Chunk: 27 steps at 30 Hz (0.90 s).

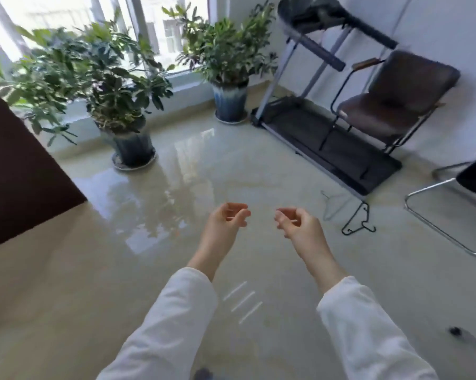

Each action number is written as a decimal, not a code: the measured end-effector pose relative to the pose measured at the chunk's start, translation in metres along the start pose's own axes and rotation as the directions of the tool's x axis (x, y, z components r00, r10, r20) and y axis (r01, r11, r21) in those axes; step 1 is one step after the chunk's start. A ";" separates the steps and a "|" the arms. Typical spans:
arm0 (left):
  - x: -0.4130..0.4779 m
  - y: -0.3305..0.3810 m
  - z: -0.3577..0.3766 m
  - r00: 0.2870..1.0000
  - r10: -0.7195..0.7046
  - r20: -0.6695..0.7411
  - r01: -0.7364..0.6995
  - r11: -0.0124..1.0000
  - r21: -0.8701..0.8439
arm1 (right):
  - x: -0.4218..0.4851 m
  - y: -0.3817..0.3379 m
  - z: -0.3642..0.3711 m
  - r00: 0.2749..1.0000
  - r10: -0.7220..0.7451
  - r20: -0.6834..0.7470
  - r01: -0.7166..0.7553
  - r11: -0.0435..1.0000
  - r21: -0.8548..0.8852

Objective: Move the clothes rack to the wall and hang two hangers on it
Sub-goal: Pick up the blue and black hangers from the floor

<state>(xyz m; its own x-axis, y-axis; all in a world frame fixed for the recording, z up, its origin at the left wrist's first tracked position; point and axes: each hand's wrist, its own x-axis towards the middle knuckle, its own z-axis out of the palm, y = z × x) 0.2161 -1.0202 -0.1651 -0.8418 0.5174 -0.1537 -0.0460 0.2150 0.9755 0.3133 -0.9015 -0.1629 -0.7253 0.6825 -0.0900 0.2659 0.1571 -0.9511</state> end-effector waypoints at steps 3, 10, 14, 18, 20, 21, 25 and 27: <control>0.036 0.010 0.068 0.991 -0.004 0.130 0.000 0.999 0.033 | 0.024 0.022 -0.056 0.987 0.057 -0.147 -0.056 0.998 0.012; 0.129 0.036 0.194 0.931 -0.014 0.365 -0.027 0.994 0.108 | 0.106 0.061 -0.150 0.908 0.163 -0.387 -0.155 0.987 0.052; 0.195 0.056 0.245 0.900 -0.041 0.433 -0.019 0.991 0.132 | 0.173 0.063 -0.190 0.869 0.204 -0.451 -0.197 0.978 0.063; 0.266 0.072 0.295 0.882 -0.065 0.466 0.004 0.991 0.132 | 0.245 0.071 -0.225 0.827 0.261 -0.498 -0.245 0.965 0.099; 0.297 0.076 0.321 0.870 -0.083 0.486 0.013 0.989 0.144 | 0.274 0.080 -0.239 0.806 0.282 -0.520 -0.261 0.959 0.114; 0.311 0.076 0.334 0.861 -0.097 0.499 0.018 0.987 0.161 | 0.287 0.087 -0.247 0.797 0.295 -0.528 -0.274 0.954 0.120; 0.355 0.074 0.387 0.826 -0.157 0.542 0.053 0.978 0.203 | 0.327 0.115 -0.284 0.743 0.360 -0.564 -0.306 0.932 0.192; 0.381 0.070 0.422 0.808 -0.192 0.558 0.070 0.970 0.234 | 0.352 0.135 -0.312 0.704 0.391 -0.593 -0.321 0.920 0.225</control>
<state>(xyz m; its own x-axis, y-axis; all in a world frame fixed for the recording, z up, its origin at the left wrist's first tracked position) 0.1197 -0.4585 -0.2219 -0.3712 0.8383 -0.3993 0.0225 0.4380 0.8987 0.2921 -0.4178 -0.2307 -0.0306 0.9651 -0.2599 0.3341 -0.2352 -0.9127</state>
